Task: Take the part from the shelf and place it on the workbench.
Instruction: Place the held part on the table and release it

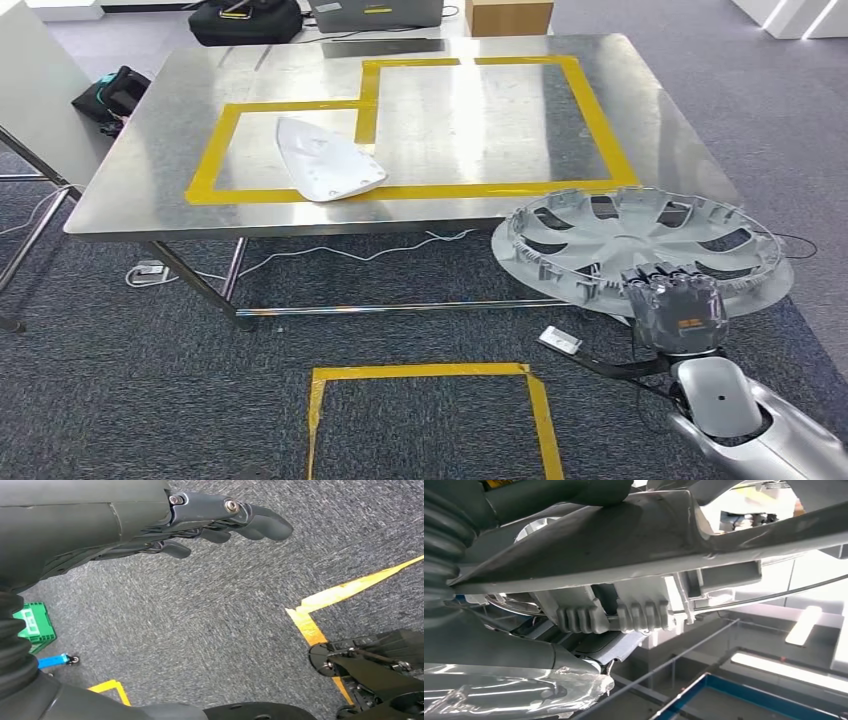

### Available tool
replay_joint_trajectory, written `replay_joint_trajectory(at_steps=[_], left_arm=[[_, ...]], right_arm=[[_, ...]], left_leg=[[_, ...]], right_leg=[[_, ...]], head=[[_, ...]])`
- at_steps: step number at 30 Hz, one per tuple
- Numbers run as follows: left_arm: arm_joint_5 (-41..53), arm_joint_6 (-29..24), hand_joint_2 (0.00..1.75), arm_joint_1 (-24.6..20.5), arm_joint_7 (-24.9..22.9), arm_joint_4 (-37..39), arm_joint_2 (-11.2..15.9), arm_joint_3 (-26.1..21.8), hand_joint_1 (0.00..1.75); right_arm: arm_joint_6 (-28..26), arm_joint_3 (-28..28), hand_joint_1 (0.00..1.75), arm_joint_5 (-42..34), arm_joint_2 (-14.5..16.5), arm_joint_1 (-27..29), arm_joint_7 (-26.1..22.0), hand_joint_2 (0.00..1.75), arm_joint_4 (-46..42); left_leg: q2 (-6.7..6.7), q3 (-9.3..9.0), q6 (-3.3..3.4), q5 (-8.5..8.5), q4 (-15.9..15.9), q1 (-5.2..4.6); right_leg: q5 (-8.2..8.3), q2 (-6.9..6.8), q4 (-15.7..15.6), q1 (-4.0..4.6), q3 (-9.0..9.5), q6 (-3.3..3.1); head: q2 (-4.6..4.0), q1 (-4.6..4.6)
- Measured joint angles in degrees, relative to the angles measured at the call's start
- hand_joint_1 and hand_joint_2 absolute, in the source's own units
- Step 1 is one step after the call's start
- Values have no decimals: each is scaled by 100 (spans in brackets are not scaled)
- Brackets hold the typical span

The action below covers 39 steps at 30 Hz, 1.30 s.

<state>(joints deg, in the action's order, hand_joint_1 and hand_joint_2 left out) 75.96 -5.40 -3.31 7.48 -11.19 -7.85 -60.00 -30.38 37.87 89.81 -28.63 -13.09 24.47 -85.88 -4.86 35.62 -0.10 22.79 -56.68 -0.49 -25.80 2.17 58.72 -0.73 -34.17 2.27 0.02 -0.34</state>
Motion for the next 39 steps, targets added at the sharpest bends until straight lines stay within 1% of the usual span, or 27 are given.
replay_joint_trajectory(at_steps=[4,7,11,16,19,22,28,35,39], left_arm=[[36,34,175,-2,-5,0,0,0,0],[100,51,175,-10,-26,0,0,0,0],[188,82,175,-43,-31,0,0,11,0],[282,134,175,-64,-59,0,1,40,0],[319,140,175,-62,-105,0,5,62,0],[325,140,175,-63,-125,0,13,74,0],[324,140,175,-62,-131,0,29,81,0],[324,155,175,-61,-126,0,35,83,0],[321,216,175,-63,-46,0,34,84,0]], right_arm=[[26,6,175,1,16,-199,-233,175,4],[61,53,175,2,155,-420,-436,175,76],[256,229,175,3,543,-977,-631,175,437],[488,357,175,3,1135,-1759,-889,175,1308],[537,350,175,1,1410,-2132,-967,175,1870],[570,322,175,-2,1626,-2382,-1011,175,2298],[619,283,175,-2,1944,-2697,-1062,175,2887],[620,262,175,-1,2070,-2784,-1068,175,3104],[621,252,175,0,2152,-2789,-1101,175,3212]], left_leg=[[0,1,4,-3,0,0],[3,4,4,-3,0,0],[6,4,3,-9,1,2],[5,6,-2,-20,1,3],[4,9,1,-23,1,3],[4,11,1,-23,0,0],[4,12,2,-22,0,-1],[4,14,2,-22,0,-1],[4,17,6,-19,-5,-5]], right_leg=[[1,-1,0,0,1,1],[5,4,1,0,-2,4],[9,8,1,2,-5,4],[17,3,2,3,-6,1],[19,-2,2,3,-5,1],[22,0,1,2,-6,3],[23,1,-1,-1,-10,4],[23,1,-1,-1,-12,4],[24,2,-6,-5,-12,7]], head=[[0,0],[0,-1],[0,-1],[0,-2],[0,0],[0,0],[0,-1],[0,-1],[0,-1]])
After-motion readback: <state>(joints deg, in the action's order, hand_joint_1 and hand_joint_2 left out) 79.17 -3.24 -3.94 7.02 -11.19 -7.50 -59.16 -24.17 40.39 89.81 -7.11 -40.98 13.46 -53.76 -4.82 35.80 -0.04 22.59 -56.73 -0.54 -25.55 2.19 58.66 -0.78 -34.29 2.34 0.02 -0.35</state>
